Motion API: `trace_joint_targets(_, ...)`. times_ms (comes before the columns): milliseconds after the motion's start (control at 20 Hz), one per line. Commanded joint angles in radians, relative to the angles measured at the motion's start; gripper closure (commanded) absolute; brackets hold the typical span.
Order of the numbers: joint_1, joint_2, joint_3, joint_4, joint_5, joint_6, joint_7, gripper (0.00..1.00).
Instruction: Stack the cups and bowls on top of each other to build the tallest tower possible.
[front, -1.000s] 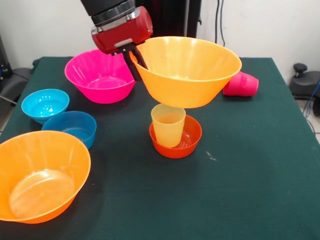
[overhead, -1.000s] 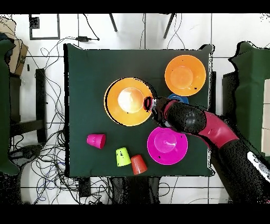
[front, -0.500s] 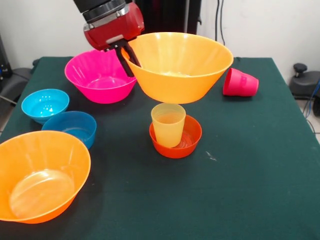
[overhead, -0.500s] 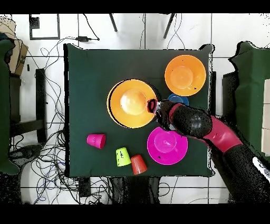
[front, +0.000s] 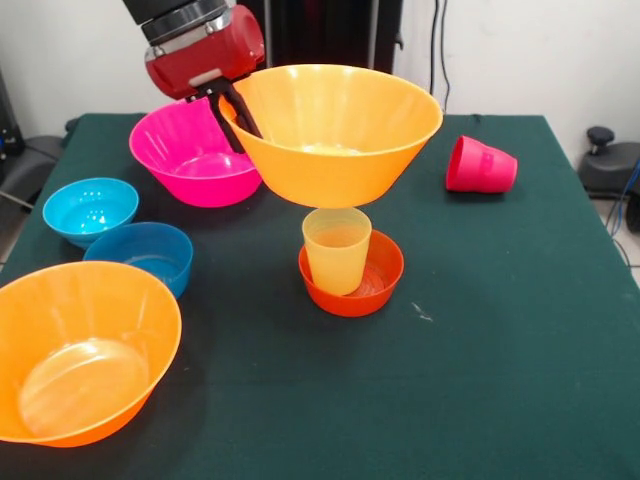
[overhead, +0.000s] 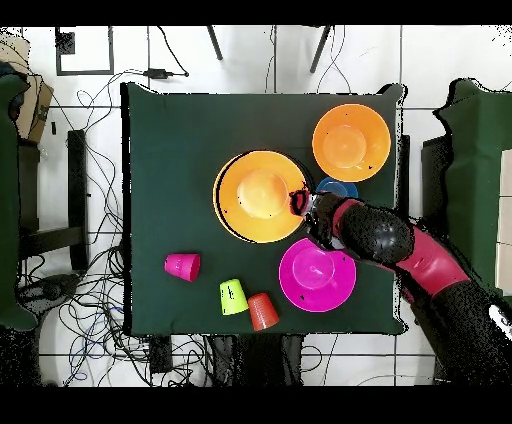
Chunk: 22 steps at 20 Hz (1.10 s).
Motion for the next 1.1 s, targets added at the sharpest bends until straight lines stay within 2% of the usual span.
trace_joint_targets(50, 0.012, 0.033, 0.030, 0.014, 0.018, 0.019, 0.066, 1.00)
trace_joint_targets(600, 0.007, 0.066, 0.059, 0.024, 0.033, 0.008, 0.079, 1.00)
trace_joint_targets(1100, 0.041, 0.114, 0.042, -0.044, 0.041, 0.025, 0.084, 1.00)
